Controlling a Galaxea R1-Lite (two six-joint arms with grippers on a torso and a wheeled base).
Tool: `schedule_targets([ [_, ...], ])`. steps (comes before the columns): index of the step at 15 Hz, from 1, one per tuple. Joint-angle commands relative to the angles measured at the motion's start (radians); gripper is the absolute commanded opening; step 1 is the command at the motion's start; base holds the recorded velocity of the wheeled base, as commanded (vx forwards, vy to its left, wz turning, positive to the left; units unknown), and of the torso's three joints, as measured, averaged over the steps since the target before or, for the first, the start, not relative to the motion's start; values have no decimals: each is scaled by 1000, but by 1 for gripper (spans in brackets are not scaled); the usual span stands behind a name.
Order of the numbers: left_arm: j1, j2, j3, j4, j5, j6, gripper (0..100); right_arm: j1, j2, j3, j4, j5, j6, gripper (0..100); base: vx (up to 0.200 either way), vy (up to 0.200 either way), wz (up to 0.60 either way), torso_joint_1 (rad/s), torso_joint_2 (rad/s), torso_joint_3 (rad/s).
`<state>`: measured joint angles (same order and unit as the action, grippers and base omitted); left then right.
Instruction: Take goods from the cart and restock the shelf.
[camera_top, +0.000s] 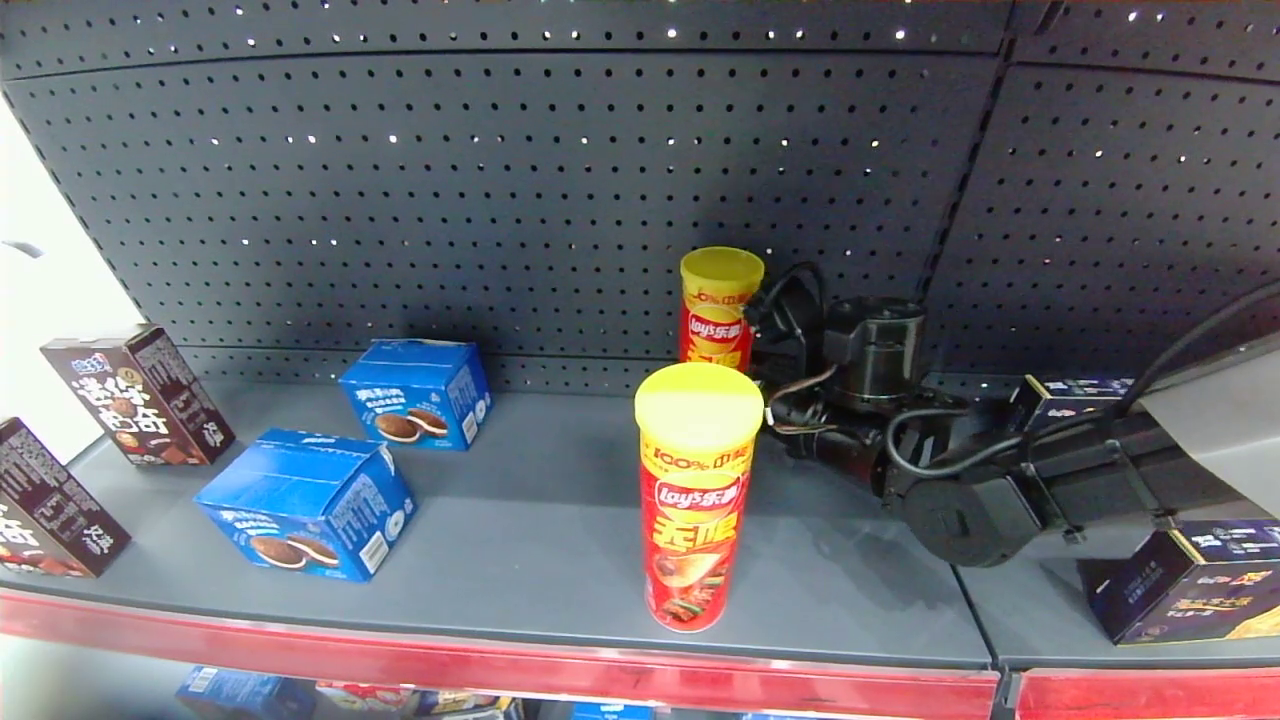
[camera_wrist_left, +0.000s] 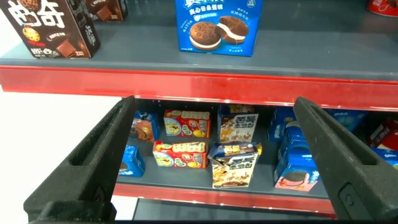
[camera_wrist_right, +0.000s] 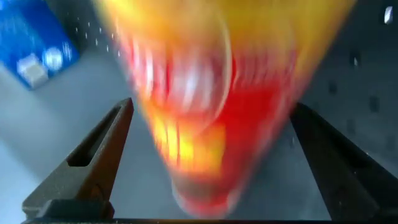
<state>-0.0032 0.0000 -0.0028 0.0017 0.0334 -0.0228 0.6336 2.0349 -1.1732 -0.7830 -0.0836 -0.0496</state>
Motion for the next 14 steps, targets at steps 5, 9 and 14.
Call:
schedule_targets([
  [5, 0, 0, 0, 0, 0, 0, 100, -54, -326, 371, -1, -1, -56, 100, 0, 0, 0, 0, 0, 0],
  [9, 0, 0, 0, 0, 0, 0, 100, -81, -509, 418, 56, -102, -52, 100, 0, 0, 0, 0, 0, 0],
  [14, 0, 0, 0, 0, 0, 0, 100, -209, -777, 438, 235, -185, -56, 100, 0, 0, 0, 0, 0, 0],
])
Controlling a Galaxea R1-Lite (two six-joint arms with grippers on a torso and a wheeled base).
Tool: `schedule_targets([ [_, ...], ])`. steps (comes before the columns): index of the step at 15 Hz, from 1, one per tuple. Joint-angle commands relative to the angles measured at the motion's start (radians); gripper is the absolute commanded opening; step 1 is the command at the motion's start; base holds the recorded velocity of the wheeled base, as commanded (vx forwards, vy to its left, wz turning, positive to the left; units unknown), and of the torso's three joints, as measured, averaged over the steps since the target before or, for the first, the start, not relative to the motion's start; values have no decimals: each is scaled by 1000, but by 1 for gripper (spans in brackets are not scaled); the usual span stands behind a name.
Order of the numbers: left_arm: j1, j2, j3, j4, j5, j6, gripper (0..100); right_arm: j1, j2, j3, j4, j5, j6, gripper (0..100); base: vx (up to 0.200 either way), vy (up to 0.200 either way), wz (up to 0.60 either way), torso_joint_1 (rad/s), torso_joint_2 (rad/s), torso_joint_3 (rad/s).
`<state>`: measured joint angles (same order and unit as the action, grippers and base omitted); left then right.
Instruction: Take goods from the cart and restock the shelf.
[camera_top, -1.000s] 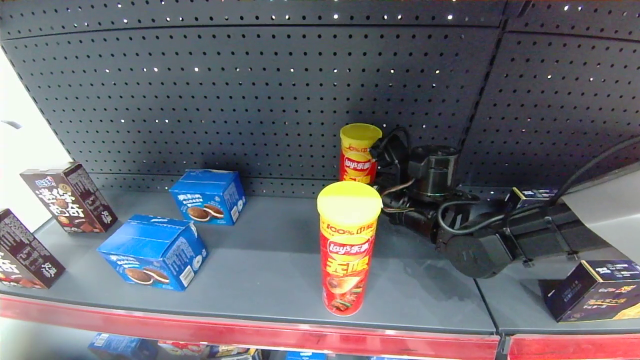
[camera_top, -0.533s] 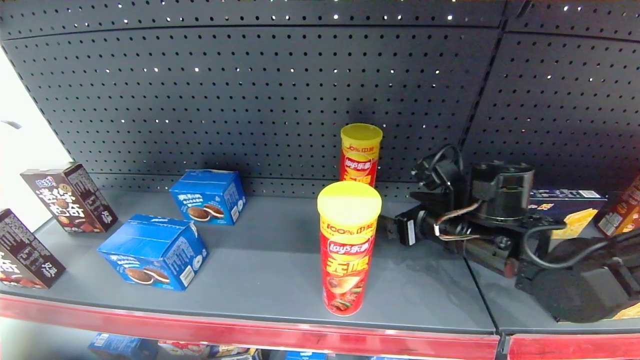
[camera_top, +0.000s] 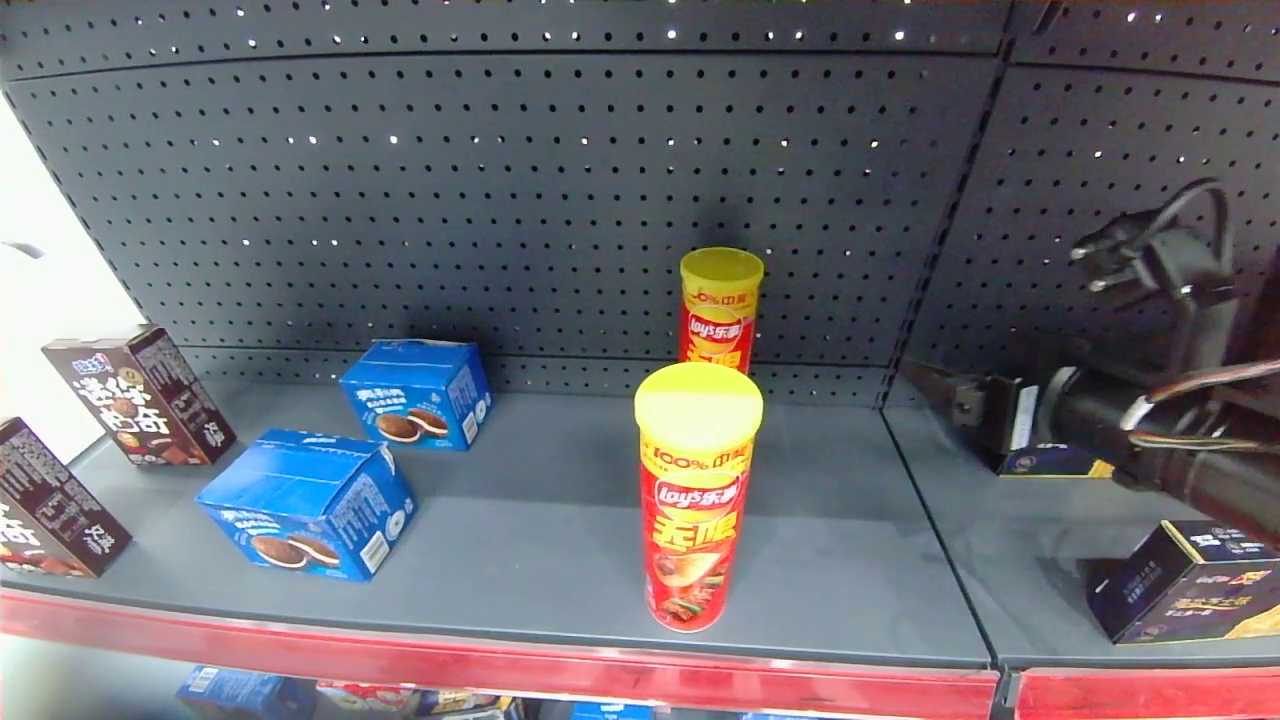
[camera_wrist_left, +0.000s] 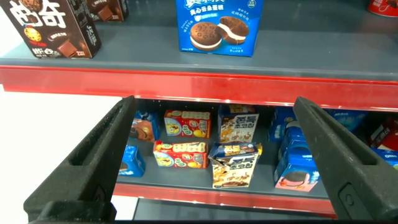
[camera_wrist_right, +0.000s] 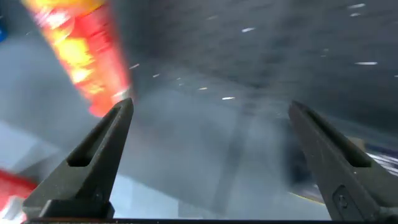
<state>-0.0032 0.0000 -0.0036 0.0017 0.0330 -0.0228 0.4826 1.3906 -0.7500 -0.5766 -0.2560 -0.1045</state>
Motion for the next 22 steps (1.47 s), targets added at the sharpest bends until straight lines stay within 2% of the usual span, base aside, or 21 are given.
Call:
schedule_targets([
  [1, 0, 0, 1, 0, 1, 0, 100, -117, -208, 81, 47, -3, -1, 100, 0, 0, 0, 0, 0, 0],
  [5, 0, 0, 1, 0, 1, 0, 100, -237, -447, 205, 80, 63, -1, 100, 0, 0, 0, 0, 0, 0],
  [7, 0, 0, 1, 0, 1, 0, 100, -348, -639, 333, 109, 75, -1, 100, 0, 0, 0, 0, 0, 0],
  [10, 0, 0, 1, 0, 1, 0, 100, -458, -914, 558, 182, 80, 6, 100, 0, 0, 0, 0, 0, 0],
  [12, 0, 0, 1, 0, 1, 0, 100, -449, -1087, 650, 299, 106, 5, 100, 0, 0, 0, 0, 0, 0],
  [14, 0, 0, 1, 0, 1, 0, 100, -441, -1170, 667, 402, 103, 6, 100, 0, 0, 0, 0, 0, 0],
  [16, 0, 0, 1, 0, 1, 0, 100, -443, -1205, 710, 432, 110, 6, 100, 0, 0, 0, 0, 0, 0],
  [18, 0, 0, 1, 0, 1, 0, 100, -495, -1342, 739, 549, 178, 15, 100, 0, 0, 0, 0, 0, 0],
  [20, 0, 0, 1, 0, 1, 0, 100, -487, -1377, 735, 564, 231, 60, 100, 0, 0, 0, 0, 0, 0],
  [22, 0, 0, 1, 0, 1, 0, 100, -483, -1389, 750, 574, 224, 80, 100, 0, 0, 0, 0, 0, 0],
])
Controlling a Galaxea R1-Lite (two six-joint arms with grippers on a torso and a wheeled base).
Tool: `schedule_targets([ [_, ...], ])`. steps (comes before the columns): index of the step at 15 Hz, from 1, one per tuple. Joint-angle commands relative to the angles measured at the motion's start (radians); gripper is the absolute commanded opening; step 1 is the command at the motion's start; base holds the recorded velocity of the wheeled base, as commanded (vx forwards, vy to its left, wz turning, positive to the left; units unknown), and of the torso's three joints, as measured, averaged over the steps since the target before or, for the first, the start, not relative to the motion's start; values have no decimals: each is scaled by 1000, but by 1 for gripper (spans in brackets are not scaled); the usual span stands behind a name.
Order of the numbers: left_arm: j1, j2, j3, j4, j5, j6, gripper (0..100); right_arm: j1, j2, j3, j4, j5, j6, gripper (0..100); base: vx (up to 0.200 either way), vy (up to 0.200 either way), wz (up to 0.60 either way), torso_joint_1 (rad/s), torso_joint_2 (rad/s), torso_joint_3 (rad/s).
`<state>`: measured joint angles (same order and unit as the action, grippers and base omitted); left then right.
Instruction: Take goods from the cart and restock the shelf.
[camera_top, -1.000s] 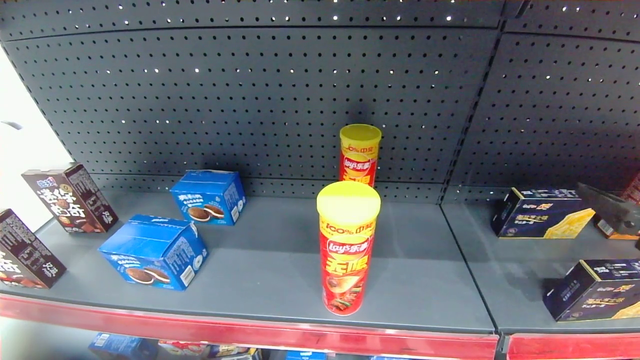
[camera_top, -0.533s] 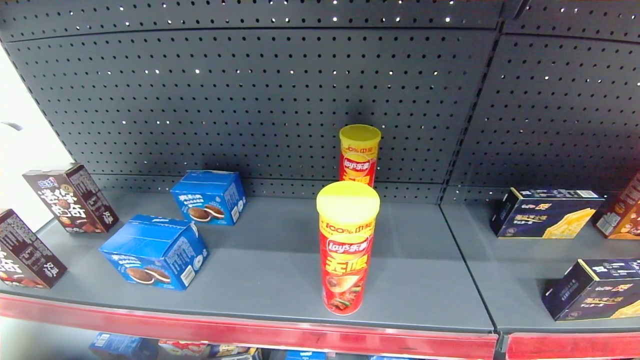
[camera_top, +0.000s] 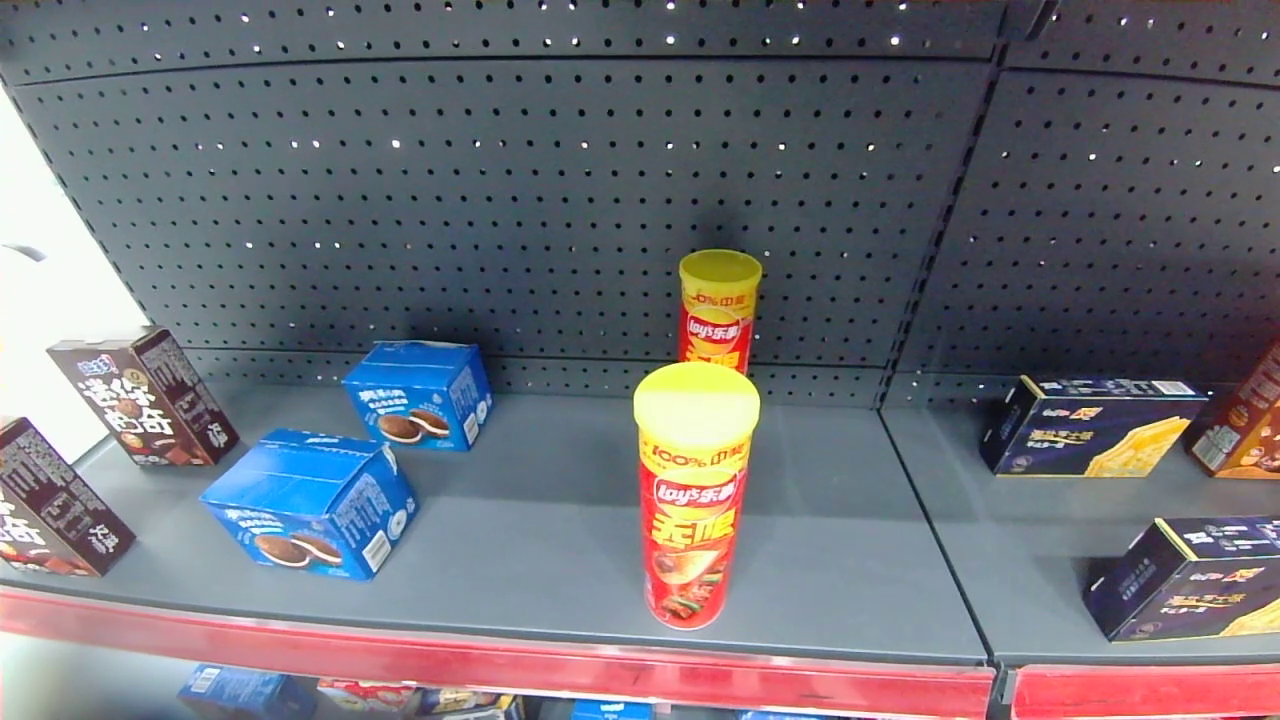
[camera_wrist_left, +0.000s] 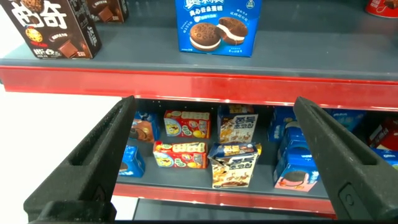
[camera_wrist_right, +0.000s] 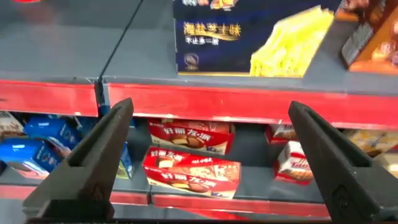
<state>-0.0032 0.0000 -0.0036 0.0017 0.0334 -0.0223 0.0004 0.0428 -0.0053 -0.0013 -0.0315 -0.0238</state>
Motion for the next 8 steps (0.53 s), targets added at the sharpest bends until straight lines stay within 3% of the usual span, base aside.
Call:
schedule_targets([
  [1, 0, 0, 1, 0, 0, -1, 100, 0, -41, 5, -2, -1, 1, 100, 0, 0, 0, 0, 0, 0],
  [8, 0, 0, 1, 0, 0, -1, 100, 0, -43, 5, -2, -2, 22, 100, 0, 0, 0, 0, 0, 0],
])
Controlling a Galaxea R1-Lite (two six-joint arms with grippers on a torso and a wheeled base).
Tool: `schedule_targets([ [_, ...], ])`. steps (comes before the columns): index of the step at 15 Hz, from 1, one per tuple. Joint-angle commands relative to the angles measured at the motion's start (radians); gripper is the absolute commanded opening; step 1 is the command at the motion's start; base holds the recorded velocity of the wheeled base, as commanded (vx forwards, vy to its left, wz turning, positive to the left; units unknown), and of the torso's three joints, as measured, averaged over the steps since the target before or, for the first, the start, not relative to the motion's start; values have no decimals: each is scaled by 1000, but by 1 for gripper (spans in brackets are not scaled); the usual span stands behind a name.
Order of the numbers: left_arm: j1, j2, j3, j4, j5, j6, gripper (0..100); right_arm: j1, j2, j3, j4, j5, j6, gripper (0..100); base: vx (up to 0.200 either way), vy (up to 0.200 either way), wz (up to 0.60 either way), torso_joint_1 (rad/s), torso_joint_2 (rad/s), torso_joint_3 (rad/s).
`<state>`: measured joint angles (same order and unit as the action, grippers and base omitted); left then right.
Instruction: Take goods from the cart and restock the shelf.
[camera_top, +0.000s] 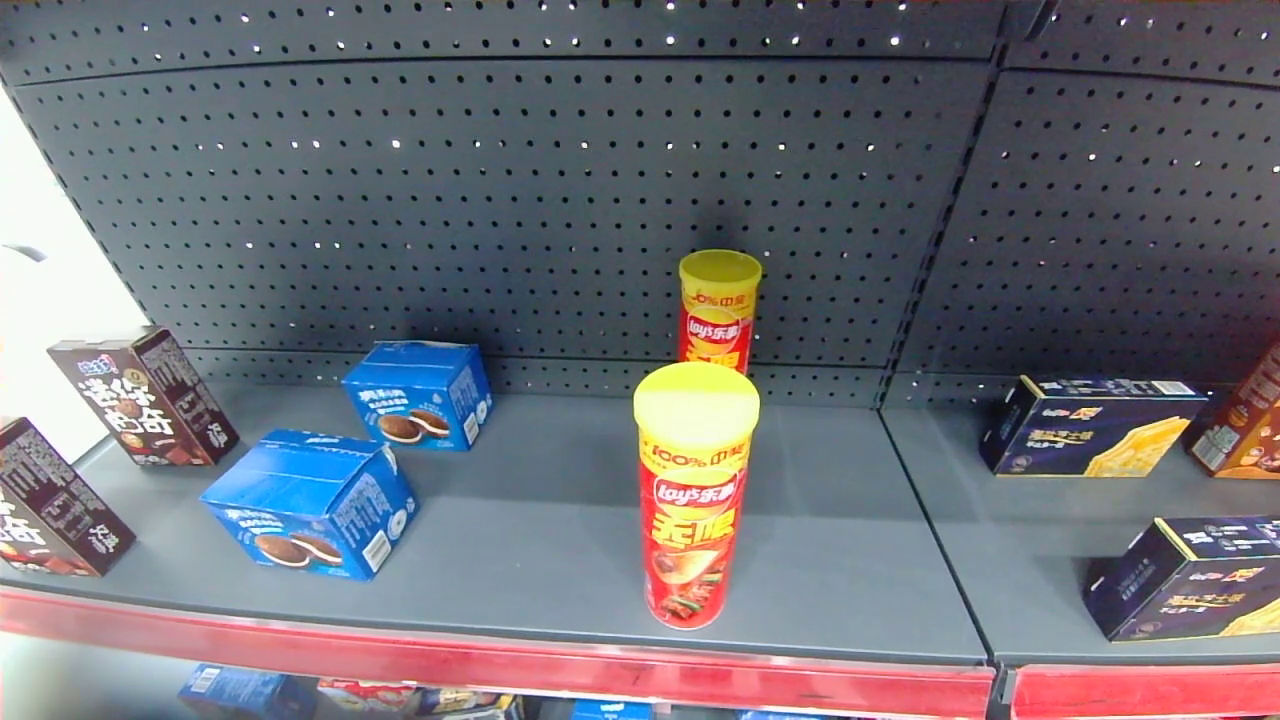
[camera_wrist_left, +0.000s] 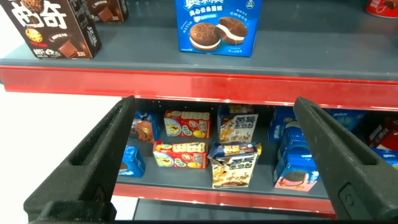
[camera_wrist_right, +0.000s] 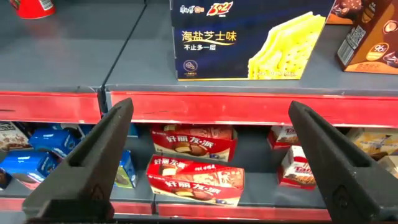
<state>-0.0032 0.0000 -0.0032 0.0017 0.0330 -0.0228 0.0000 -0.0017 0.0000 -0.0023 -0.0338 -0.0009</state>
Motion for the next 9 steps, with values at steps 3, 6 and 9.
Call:
schedule_targets([
  [3, 0, 0, 0, 0, 1, 0, 100, 2, 2, 0, -1, 0, -1, 100, 0, 0, 0, 0, 0, 0],
  [6, -4, 17, -3, 6, -13, 17, 100, 0, 2, 0, -1, 0, -1, 100, 0, 0, 0, 0, 0, 0],
  [9, -4, 25, -18, 3, -82, 93, 100, 0, 2, 0, -1, 0, -1, 100, 0, 0, 0, 0, 0, 0],
])
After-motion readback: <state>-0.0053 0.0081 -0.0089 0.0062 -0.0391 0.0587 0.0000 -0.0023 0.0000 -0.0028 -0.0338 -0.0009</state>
